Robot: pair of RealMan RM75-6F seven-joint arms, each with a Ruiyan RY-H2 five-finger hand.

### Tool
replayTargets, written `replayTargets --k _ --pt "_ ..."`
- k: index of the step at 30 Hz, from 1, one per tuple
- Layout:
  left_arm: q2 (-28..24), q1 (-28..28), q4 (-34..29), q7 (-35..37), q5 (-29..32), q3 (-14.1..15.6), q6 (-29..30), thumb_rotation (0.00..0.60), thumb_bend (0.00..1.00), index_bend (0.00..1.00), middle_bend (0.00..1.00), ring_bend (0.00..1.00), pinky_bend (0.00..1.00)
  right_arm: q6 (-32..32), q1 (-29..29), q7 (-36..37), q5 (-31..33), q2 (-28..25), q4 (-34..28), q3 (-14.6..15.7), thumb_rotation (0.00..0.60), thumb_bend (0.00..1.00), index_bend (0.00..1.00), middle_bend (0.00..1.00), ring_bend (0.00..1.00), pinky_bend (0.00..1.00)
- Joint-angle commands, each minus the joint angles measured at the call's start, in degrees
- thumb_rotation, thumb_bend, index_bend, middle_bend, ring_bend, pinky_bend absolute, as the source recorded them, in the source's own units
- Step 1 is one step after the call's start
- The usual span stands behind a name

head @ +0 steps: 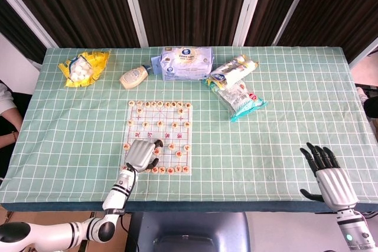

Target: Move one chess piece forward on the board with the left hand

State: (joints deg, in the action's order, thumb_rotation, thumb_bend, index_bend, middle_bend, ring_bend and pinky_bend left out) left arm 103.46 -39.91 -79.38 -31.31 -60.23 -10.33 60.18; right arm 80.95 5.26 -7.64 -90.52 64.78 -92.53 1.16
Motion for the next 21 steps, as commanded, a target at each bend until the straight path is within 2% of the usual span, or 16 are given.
replayTargets --k 1,7,10,12,13,14,16,18,20,21 --pt "-2.0 1.1 -3.6 1.3 -3.5 1.0 2.8 0.600 0.34 0.38 1.00 1.00 1.00 -0.2 0.1 -0.1 0.0 0.0 0.0 0.1 0.600 0.16 0.00 0.00 0.00 0.00" --pt "-8.8 4.0 -11.8 3.4 -10.1 3.6 7.5 0.600 0.34 0.38 1.00 1.00 1.00 -0.4 0.1 -0.7 -0.3 0.2 -0.1 0.3 0.600 0.16 0.00 0.00 0.00 0.00" --pt "-13.9 6.3 -16.1 6.8 -13.7 5.7 9.7 0.600 0.33 0.36 1.00 1.00 1.00 -0.2 0.0 -0.9 -0.7 0.2 -0.1 0.5 0.600 0.16 0.00 0.00 0.00 0.00" --pt "-18.7 8.6 -18.9 10.2 -16.3 7.9 11.3 0.600 0.33 0.33 0.96 0.99 1.00 0.0 -0.1 -1.2 -0.8 0.2 -0.2 0.6 0.600 0.16 0.00 0.00 0.00 0.00" --pt "-20.9 9.7 -19.8 12.3 -17.9 9.1 12.3 0.600 0.34 0.31 0.91 0.96 1.00 0.1 -0.2 -1.3 -0.9 0.2 -0.2 0.6 0.600 0.16 0.00 0.00 0.00 0.00" --pt "-23.6 11.6 -20.3 15.6 -20.6 10.9 14.3 0.600 0.34 0.29 0.85 0.91 0.99 0.2 -0.2 -1.5 -0.9 0.2 -0.2 0.6 0.600 0.16 0.00 0.00 0.00 0.00" --pt "-27.3 14.8 -19.3 21.1 -25.4 14.0 18.4 0.600 0.35 0.23 0.67 0.71 0.89 0.4 -0.4 -1.8 -0.8 0.3 -0.3 0.6 0.600 0.16 0.00 0.00 0.00 0.00" --pt "-30.4 18.9 -15.6 28.1 -31.1 17.8 24.4 0.600 0.36 0.17 0.47 0.48 0.68 0.9 -0.6 -2.4 -0.7 0.3 -0.4 0.5 0.600 0.16 0.00 0.00 0.00 0.00" --pt "-31.6 23.6 -9.8 32.3 -33.8 19.9 31.1 0.600 0.36 0.11 0.27 0.25 0.47 1.6 -0.9 -3.1 -0.8 0.4 -0.6 0.4 0.600 0.16 0.00 0.00 0.00 0.00" --pt "-31.5 25.6 -7.5 33.6 -33.5 20.1 33.4 0.600 0.36 0.08 0.20 0.18 0.41 1.9 -1.1 -3.4 -0.8 0.5 -0.8 0.3 0.600 0.16 0.00 0.00 0.00 0.00"
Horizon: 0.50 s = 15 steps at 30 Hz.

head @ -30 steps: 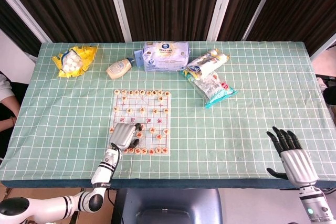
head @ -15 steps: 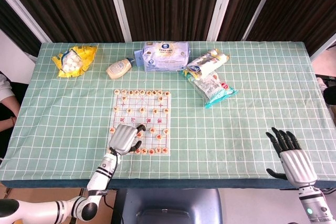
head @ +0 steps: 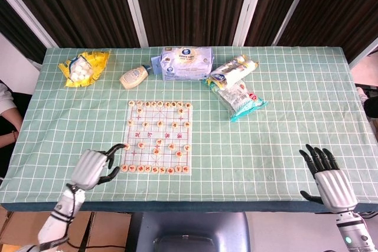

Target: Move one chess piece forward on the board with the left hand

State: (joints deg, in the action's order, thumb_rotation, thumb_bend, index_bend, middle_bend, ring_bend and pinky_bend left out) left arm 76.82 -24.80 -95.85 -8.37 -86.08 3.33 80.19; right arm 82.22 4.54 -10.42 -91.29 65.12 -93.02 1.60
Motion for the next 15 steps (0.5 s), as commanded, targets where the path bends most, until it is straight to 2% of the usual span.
replayTargets --k 1,3,5,8,15 --pt "-4.6 12.1 10.6 11.8 -6.5 6.3 14.8 0.600 0.36 0.04 0.12 0.10 0.34 1.0 -0.5 -0.9 -0.1 0.2 -0.4 -0.2 0.600 0.16 0.00 0.00 0.00 0.00" --pt "-6.4 13.6 11.5 11.8 -5.6 6.7 14.8 0.600 0.37 0.00 0.02 0.01 0.24 1.7 -0.8 -1.9 -0.5 0.4 -0.5 -0.2 0.600 0.16 0.00 0.00 0.00 0.00" --pt "-7.7 14.3 11.2 15.9 -6.1 6.0 16.3 0.600 0.37 0.00 0.00 0.00 0.19 2.2 -1.0 -2.0 -0.9 0.4 -0.8 -0.2 0.600 0.16 0.00 0.00 0.00 0.00" --pt "-8.7 15.1 11.6 17.4 -5.7 5.1 16.6 0.600 0.37 0.00 0.00 0.00 0.19 2.7 -1.2 -2.0 -1.1 0.3 -0.8 -0.2 0.600 0.16 0.00 0.00 0.00 0.00" --pt "-10.4 15.0 10.4 19.5 -7.4 5.2 13.7 0.600 0.37 0.00 0.00 0.00 0.19 2.6 -1.2 -1.4 -1.3 0.1 -0.3 -0.1 0.600 0.16 0.00 0.00 0.00 0.00"
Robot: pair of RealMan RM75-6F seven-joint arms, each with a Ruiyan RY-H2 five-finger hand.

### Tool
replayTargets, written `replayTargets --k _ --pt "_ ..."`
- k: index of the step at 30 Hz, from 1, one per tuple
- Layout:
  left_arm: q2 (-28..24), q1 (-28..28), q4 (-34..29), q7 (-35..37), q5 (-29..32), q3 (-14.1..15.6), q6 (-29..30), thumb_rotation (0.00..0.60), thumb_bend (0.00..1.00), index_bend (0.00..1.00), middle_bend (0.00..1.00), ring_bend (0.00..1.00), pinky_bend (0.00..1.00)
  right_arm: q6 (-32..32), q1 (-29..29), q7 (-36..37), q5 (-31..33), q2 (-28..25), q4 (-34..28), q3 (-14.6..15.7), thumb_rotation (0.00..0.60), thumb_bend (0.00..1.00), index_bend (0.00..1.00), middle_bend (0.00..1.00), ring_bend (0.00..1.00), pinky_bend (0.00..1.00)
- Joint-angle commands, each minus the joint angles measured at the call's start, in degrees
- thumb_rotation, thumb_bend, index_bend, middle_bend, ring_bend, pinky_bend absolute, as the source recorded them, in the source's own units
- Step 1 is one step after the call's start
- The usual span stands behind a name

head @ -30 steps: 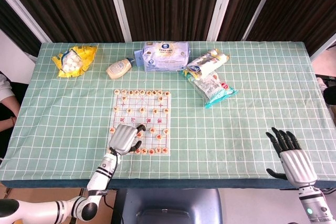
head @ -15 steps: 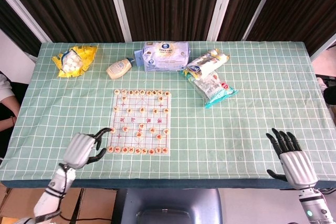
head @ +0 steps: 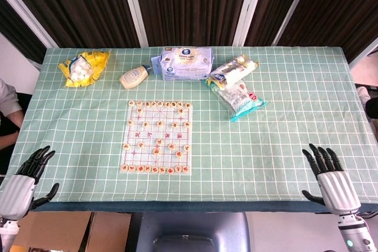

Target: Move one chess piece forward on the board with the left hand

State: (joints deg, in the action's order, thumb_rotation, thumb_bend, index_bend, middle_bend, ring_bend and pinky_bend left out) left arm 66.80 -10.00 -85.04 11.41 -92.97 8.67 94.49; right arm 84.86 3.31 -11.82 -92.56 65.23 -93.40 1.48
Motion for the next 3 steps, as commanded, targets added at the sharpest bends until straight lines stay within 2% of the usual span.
replayTargets --k 1,3 --pt "-0.3 0.3 -0.4 -0.5 -0.5 -0.4 -0.5 0.600 0.37 0.00 0.00 0.00 0.19 -0.1 0.0 0.0 0.0 0.0 0.1 0.0 0.600 0.16 0.00 0.00 0.00 0.00" --pt "-0.3 0.6 -0.4 -0.6 -0.8 -0.9 -0.4 0.600 0.37 0.00 0.00 0.00 0.19 -0.1 -0.1 -0.2 0.0 0.0 0.2 0.0 0.600 0.16 0.00 0.00 0.00 0.00"
